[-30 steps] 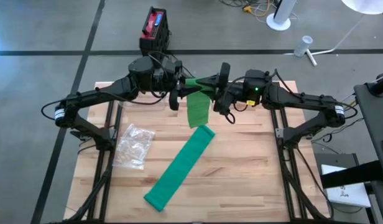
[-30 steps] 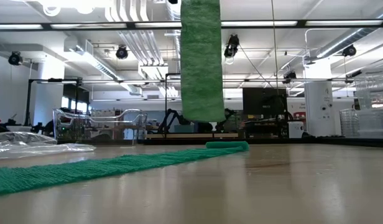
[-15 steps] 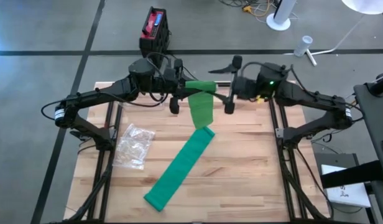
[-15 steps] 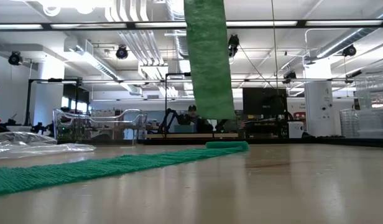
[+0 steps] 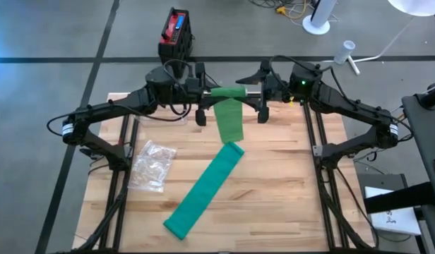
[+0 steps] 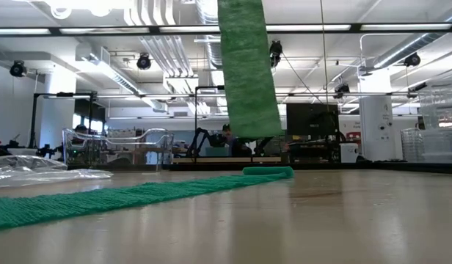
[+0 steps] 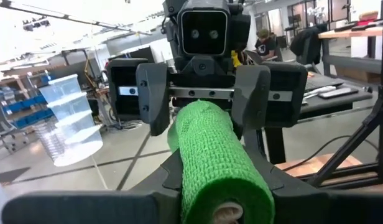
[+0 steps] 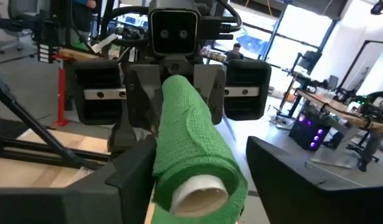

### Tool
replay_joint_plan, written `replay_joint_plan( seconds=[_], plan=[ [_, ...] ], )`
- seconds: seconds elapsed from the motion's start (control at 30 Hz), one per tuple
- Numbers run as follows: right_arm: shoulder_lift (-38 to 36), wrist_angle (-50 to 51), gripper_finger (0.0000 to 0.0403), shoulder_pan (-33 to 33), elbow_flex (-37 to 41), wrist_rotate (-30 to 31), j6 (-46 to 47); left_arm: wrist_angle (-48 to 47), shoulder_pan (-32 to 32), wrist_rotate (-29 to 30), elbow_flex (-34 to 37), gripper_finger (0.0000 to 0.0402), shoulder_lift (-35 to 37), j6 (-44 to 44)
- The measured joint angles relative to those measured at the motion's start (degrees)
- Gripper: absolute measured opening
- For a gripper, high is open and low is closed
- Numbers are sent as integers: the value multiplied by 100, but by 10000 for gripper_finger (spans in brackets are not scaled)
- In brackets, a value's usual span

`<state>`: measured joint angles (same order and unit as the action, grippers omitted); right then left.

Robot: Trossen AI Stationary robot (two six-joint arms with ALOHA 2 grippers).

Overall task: Roll bandage
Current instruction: Roll the green bandage

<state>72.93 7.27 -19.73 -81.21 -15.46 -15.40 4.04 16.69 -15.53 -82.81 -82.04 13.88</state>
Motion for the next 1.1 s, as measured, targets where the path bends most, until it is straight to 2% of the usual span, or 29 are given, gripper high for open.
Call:
replay_joint_plan(
  seconds=[0.33,0.6,0.73,0.87,1.1],
  plan=[
    [37,8,148,2,-2,-31,-96,88,7,13,0,77,-50,455],
    [37,-7,65,9,-2,-20,-907,58,-4,17,0,92,-50,344],
    [37,12,42,9,0,-19,-1502,-95,-4,15,0,119,-18,92],
    [42,-4,45,11,0,-79,-2179,-302,-9,-13,0,159,74,-247],
    [37,-177,45,9,0,-411,-2511,-950,-4,-65,-199,232,310,-800]
  ],
)
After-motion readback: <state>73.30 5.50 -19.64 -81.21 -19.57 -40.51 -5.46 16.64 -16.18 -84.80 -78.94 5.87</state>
